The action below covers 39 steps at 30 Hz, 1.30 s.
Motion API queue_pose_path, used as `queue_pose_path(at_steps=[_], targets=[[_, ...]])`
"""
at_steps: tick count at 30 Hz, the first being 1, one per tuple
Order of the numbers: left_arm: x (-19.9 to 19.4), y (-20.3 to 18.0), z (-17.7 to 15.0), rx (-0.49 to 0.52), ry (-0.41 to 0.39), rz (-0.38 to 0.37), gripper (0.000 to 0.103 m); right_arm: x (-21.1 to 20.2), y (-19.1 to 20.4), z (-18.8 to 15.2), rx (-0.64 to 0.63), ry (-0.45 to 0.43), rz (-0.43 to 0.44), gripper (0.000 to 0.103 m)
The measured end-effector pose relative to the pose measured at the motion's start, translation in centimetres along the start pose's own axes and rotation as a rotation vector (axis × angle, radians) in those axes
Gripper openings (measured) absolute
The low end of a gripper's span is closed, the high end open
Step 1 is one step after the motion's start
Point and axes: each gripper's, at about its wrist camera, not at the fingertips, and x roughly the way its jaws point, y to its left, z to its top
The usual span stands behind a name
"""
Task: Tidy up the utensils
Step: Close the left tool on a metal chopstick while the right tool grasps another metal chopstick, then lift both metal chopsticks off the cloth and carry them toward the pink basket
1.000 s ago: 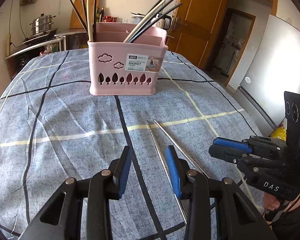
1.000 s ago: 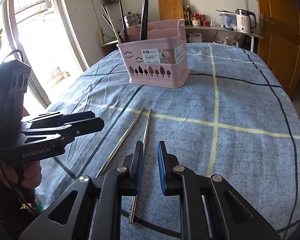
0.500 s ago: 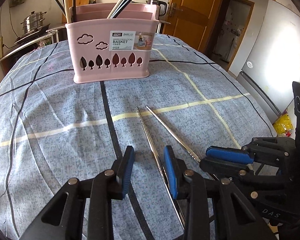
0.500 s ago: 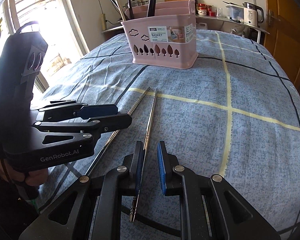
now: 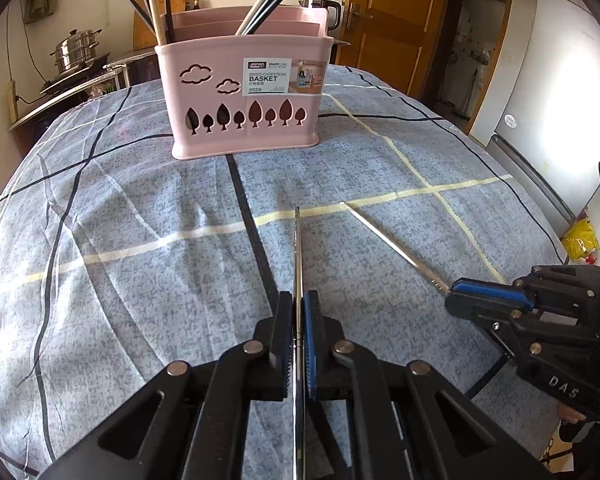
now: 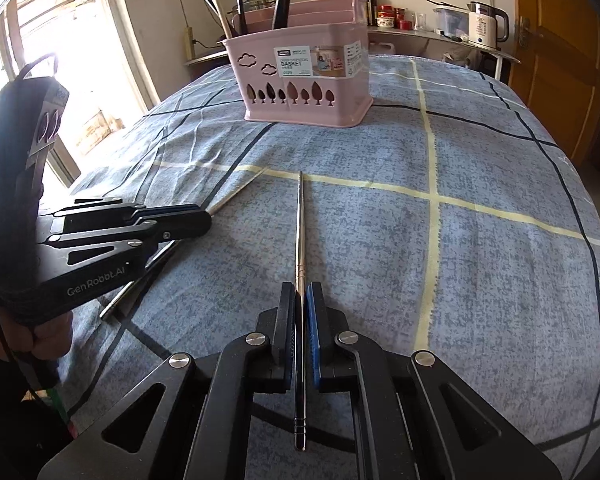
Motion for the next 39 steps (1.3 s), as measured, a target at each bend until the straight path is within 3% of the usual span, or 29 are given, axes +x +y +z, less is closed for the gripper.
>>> queue_pose_path(at_steps=[5,10,17,25,36,39], targets=[[-1.0,0.9,-1.2,-0.035,0.008,0.034,0.006,-1.3,-1.2,-1.2,0.076,-0.011,-0.062,0.006],[-1.7,1.3,-1.8,-0.061,0.035,0.028,0.006,-2.0,-2.3,-1.4,0.143,-0.001,-0.060,0.006],[-0.6,1.7,0.5,-0.049,0.042,-0.002,0.016,-1.6,-2.3,1.2,0.100,-0.024,-0.068,0.012],[1.5,1.7,2.6,-0.011,0.071,-0.001,0.016,1.6,-2.5,4.1,0.042,0.021,-0.081,0.012],[2.1,0.8,2.9,0.053,0.063,0.030,0.016,4.0,-1.7,5.9,-0.024,0.074,-0.080,0.012],[2.1,0.4,2.9,0.066,0.061,0.034,0.011,4.1,-2.1,6.1,-0.010,0.079,-0.064,0.006]])
